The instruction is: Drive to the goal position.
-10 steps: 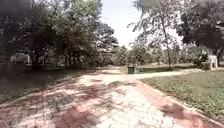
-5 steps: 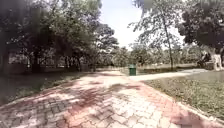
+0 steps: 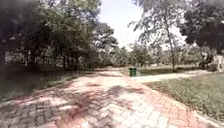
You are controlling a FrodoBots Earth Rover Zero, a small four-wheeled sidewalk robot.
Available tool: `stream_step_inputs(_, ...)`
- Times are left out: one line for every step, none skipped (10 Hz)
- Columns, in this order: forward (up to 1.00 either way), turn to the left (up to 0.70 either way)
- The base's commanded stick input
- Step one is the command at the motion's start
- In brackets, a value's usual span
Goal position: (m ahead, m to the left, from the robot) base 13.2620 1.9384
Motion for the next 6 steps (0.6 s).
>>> stream_step_inputs(0.7, 0.0)
stream_step_inputs(0.7, 0.0)
stream_step_inputs(0.7, 0.0)
stream_step_inputs(0.7, 0.0)
stream_step_inputs(0.7, 0.0)
stream_step_inputs(0.7, 0.0)
